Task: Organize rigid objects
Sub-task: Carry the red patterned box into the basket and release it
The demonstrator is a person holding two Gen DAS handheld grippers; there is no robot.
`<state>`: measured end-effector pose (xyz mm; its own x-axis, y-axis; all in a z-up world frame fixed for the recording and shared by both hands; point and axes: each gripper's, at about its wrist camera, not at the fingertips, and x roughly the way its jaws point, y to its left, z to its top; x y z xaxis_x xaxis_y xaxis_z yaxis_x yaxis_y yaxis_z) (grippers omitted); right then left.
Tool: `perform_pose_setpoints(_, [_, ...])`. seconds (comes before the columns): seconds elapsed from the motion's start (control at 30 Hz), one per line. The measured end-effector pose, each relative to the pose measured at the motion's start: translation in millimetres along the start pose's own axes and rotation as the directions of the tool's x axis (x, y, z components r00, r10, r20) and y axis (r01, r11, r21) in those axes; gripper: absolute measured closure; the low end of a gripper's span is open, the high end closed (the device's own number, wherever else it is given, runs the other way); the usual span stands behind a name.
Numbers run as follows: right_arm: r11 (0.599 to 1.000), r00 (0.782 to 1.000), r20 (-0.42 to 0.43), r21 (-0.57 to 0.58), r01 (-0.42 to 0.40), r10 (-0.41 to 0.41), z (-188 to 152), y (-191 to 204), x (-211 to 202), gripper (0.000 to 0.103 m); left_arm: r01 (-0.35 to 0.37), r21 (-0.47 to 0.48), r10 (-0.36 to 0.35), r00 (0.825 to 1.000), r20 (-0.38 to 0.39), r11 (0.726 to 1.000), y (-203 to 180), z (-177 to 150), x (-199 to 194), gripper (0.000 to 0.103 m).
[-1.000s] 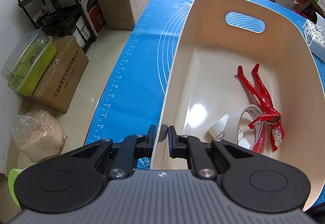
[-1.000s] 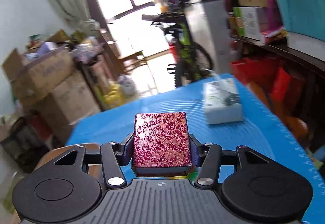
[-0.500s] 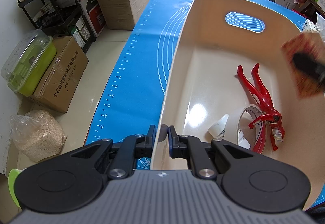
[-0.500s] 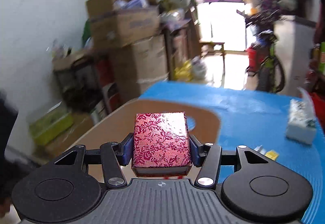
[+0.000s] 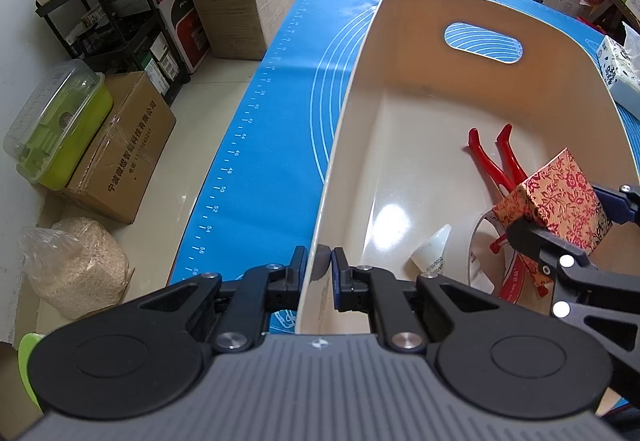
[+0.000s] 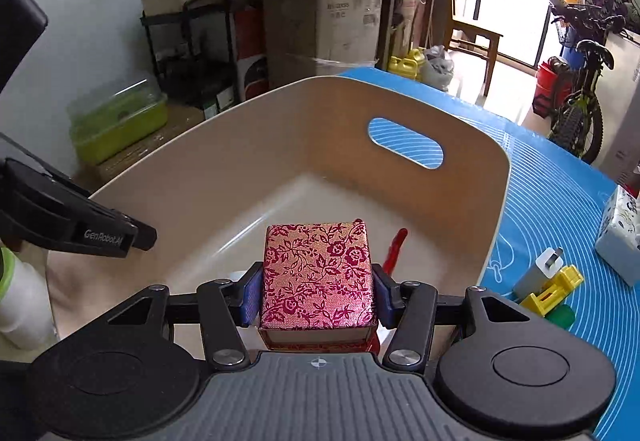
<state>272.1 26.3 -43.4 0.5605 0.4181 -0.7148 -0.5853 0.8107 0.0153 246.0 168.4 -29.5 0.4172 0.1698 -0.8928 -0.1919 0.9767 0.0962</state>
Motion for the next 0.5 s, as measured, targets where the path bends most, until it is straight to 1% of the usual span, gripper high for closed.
perform_pose_setpoints(0.1, [1.0,1.0,0.01,0.003,-0.018,0.018,-1,0,-1,0.044,-0.003,0.002,0.003,1.0,-0.002,1.0,-1,0,1,0.088])
perform_pose_setpoints(0.17, [1.0,0.999,0.014,0.009,-0.029,0.029,-2,-5,-4,0.042,-0.003,0.002,0.003,1.0,-0.001,1.0,-2,0,1,0.088])
perform_pose_setpoints(0.2, [0.999,0.999,0.017,0.022,-0.038,0.037,-2,-8,-6,0.039,-0.004,0.002,0.004,1.0,-0.002,1.0,-2,0,2,0.088])
perform_pose_setpoints(0.27, [0.996,0.998,0.034,0.061,-0.063,0.061,0,-15,-11,0.038,-0.004,0.003,0.004,1.0,-0.002,1.0,-2,0,2,0.088])
perform_pose_setpoints(0.37, [0.992,0.994,0.095,0.102,-0.07,0.06,4,-30,-26,0.036,-0.004,0.003,0.004,1.0,-0.001,1.0,-2,-1,2,0.088])
perform_pose_setpoints(0.5, [0.98,0.984,0.176,0.193,-0.053,0.019,10,-58,-47,0.034,-0.004,0.004,0.004,1.0,-0.001,1.0,-2,-1,2,0.088])
